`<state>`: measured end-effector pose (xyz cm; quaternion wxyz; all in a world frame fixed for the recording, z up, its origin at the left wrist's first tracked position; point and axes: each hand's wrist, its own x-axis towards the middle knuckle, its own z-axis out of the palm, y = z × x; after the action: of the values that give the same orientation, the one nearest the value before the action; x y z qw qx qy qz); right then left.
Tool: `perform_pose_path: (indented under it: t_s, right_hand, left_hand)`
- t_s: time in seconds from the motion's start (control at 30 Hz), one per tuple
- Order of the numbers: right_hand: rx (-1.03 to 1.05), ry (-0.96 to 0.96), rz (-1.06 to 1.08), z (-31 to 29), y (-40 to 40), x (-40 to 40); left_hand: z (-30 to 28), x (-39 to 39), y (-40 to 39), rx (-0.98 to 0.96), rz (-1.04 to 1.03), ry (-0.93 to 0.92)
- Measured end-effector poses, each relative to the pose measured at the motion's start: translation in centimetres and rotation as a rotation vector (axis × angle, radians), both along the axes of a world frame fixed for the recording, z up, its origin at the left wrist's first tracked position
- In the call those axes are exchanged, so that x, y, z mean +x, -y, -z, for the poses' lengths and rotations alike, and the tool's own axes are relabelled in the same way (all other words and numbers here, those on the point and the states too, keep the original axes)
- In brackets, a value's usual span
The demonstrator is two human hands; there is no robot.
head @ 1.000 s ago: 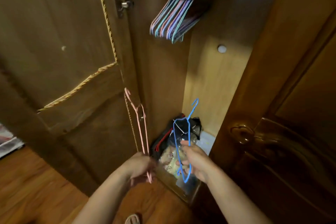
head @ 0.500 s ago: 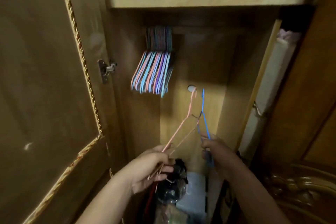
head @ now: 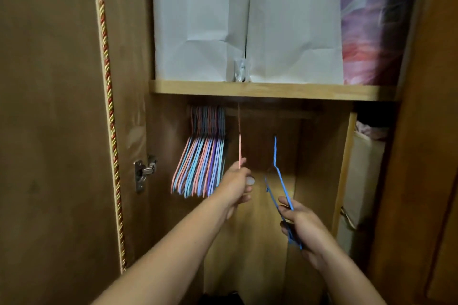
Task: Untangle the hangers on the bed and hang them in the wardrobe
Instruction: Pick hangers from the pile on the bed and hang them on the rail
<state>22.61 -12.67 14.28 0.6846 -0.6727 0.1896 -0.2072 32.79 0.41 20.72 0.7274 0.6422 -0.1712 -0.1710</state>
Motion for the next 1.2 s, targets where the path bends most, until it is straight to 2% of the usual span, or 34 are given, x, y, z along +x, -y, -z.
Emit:
perform_pose_path:
  t_s: [0.17, 0.33, 0.47, 0.63, 0.77, 0.83, 1.0, 1.2]
  right_hand:
    - [0.001, -0.03, -0.002, 0.0, -0.1, 0.7]
    - [0.005, -0.064, -0.02, -0.4, 0.3, 0.9]
    - [0.011, -0.036, -0.047, -0.8, 0.5, 1.3]
    - [-0.016, 0.025, -0.059, -2.1, 0.2, 1.9]
    - [-0.098, 0.041, -0.029, -1.8, -0.5, 2.7]
    - [-0.149, 0.046, -0.013, -1.8, -0.7, 3.9]
    - [-0.334, 0.122, 0.021, -4.7, -0.7, 10.4]
    - [-0.554, -0.031, 0.048, -5.4, -2.5, 15.9]
  left_hand:
    - [-2.4, 4.0, 1.1, 0.05, -0.026, -0.024]
    - [-0.7, 4.8, 1.0, 0.128, -0.07, -0.094]
    - [-0.3, 4.6, 0.5, 0.188, -0.073, -0.081]
    - [-0.2, 3.4, -1.9, 0.404, -0.015, 0.015]
    - [0.8, 3.0, -4.4, 0.734, -0.092, 0.293]
    - [1.0, 3.5, -5.7, 0.838, -0.163, 0.394]
    - [0.2, 5.2, -8.0, 0.804, -0.296, 0.488]
    - [0.0, 5.9, -9.6, 0.764, -0.361, 0.508]
